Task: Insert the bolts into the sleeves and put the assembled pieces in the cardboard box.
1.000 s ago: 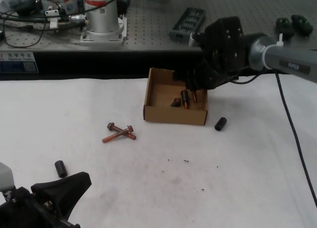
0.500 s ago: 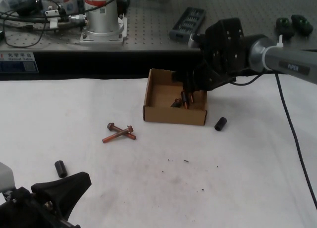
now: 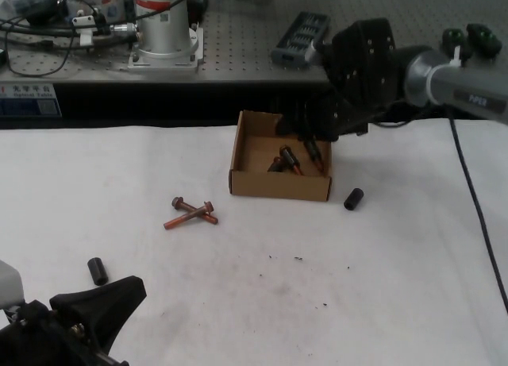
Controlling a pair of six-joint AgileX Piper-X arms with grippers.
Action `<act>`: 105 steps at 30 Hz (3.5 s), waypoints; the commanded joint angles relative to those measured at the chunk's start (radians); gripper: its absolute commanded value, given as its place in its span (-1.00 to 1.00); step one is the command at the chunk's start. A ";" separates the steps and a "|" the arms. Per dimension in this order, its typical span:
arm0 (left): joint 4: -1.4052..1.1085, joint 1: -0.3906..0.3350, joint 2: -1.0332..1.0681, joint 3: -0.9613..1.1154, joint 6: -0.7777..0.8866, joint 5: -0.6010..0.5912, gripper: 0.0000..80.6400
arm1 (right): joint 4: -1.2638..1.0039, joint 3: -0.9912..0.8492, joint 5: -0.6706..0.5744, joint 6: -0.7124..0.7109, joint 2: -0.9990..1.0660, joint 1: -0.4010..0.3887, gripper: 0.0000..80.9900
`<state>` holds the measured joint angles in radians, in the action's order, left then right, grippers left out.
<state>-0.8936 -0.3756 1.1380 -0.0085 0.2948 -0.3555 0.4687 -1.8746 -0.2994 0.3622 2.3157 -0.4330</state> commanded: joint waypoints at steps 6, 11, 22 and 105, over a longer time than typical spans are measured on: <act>0.010 0.003 -0.007 0.009 0.013 0.014 -0.98 | 0.268 -0.014 -0.043 -0.199 -0.327 -0.053 -0.15; 0.008 0.003 -0.007 0.009 0.085 0.003 -0.99 | 0.527 -0.014 0.028 -0.415 -0.519 -0.108 -0.17; -0.125 0.003 -0.016 0.009 0.381 -0.287 -0.99 | 0.959 -0.004 0.200 -0.901 -0.674 -0.237 -0.17; 1.100 0.001 -0.787 0.025 -0.017 0.238 -0.99 | 0.717 0.146 0.452 -0.376 -0.447 -0.455 -0.82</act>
<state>0.2208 -0.3756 0.3593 0.0143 0.2545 -0.1307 1.1234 -1.7214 0.2759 -0.2224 1.9105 -0.9161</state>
